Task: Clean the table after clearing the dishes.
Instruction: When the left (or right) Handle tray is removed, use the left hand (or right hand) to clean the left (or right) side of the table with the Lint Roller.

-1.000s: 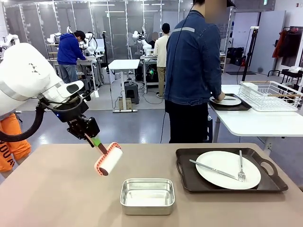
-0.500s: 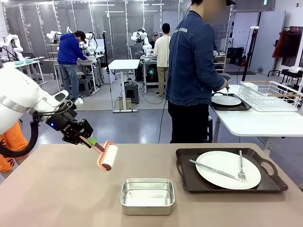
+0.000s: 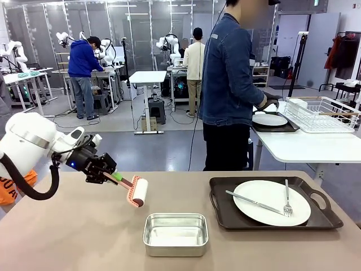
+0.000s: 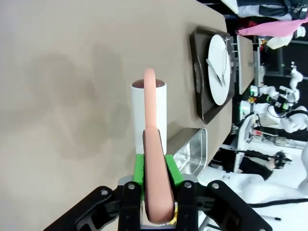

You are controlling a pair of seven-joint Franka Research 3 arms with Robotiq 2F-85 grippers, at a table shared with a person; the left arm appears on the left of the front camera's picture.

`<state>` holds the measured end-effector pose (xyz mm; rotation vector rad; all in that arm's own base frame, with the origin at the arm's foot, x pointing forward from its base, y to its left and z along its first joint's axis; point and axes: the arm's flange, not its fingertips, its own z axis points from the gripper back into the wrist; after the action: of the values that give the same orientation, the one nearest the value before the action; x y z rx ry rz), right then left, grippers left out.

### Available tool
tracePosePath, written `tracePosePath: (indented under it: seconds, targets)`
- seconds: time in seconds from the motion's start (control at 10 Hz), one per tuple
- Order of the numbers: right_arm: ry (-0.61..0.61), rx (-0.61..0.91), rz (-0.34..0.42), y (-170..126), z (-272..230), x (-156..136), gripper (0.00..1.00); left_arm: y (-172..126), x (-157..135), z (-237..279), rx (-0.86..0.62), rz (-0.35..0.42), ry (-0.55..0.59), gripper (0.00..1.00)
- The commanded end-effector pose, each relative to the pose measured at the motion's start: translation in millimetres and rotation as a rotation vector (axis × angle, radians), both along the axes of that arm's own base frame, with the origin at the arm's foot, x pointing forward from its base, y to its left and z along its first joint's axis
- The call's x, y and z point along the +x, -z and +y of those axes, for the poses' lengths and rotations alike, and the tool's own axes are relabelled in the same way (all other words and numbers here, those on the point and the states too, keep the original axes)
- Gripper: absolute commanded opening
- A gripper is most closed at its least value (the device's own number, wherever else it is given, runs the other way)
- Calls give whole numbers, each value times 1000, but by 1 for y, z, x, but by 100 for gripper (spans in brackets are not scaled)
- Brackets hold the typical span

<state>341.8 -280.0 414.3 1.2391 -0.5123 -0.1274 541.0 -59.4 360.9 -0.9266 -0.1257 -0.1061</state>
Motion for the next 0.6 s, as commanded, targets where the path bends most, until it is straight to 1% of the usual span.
tracePosePath:
  seconds: [0.0,0.3,0.5]
  targets:
    - [-2,-1,-8,-3,1,-1,100,24,20,12,-77,72,-9,22]
    - [-2,-1,-8,-3,1,-1,100,47,24,31,-89,137,-30,22]
    - [-2,-1,-8,-3,1,-1,100,68,22,60,-66,160,-65,22]
